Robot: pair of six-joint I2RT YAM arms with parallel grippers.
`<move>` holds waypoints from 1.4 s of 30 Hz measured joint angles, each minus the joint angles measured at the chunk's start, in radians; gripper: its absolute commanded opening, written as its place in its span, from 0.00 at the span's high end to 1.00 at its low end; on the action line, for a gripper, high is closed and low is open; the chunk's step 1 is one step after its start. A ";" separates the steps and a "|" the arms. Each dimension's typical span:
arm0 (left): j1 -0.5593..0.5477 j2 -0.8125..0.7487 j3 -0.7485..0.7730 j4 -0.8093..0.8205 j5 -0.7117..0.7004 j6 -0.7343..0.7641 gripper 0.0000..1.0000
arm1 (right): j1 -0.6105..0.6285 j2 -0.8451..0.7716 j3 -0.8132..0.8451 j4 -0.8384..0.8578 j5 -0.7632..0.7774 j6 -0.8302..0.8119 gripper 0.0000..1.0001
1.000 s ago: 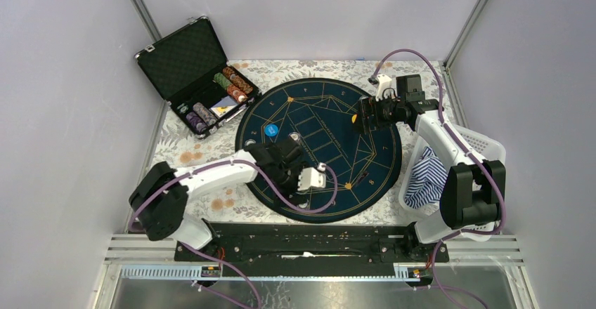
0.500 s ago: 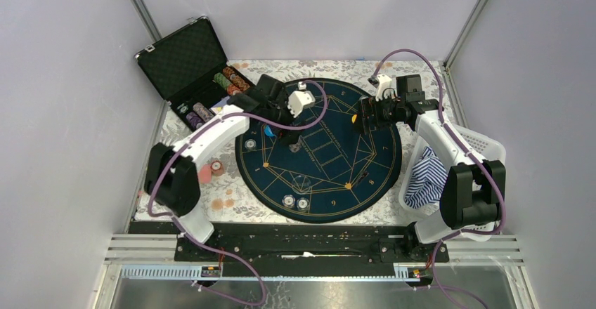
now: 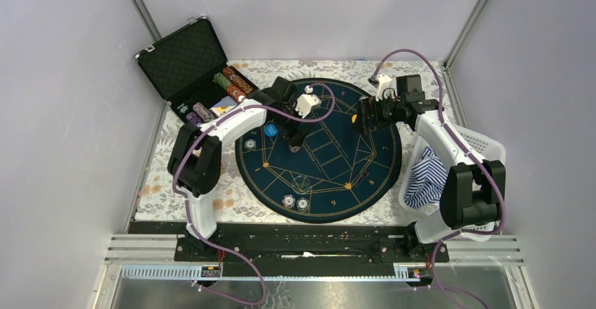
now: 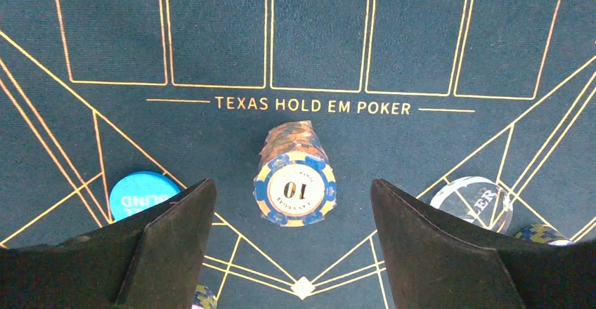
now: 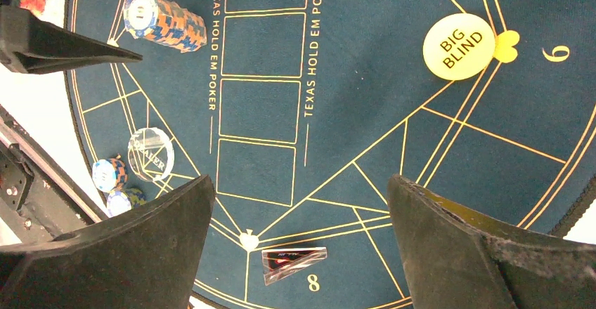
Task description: Distribute texas hold em gaming equipment
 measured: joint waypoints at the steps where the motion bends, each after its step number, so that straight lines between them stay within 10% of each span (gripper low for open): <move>1: 0.000 0.009 0.003 0.000 0.000 -0.003 0.18 | 0.000 0.000 0.000 0.000 0.000 0.000 0.00; 15: -0.005 0.048 0.014 -0.020 -0.002 -0.011 0.59 | 0.000 0.000 0.000 0.000 0.000 -0.003 0.00; 42: 0.369 -0.063 0.007 -0.080 0.001 0.070 0.64 | 0.000 0.000 0.000 -0.007 0.000 -0.004 0.00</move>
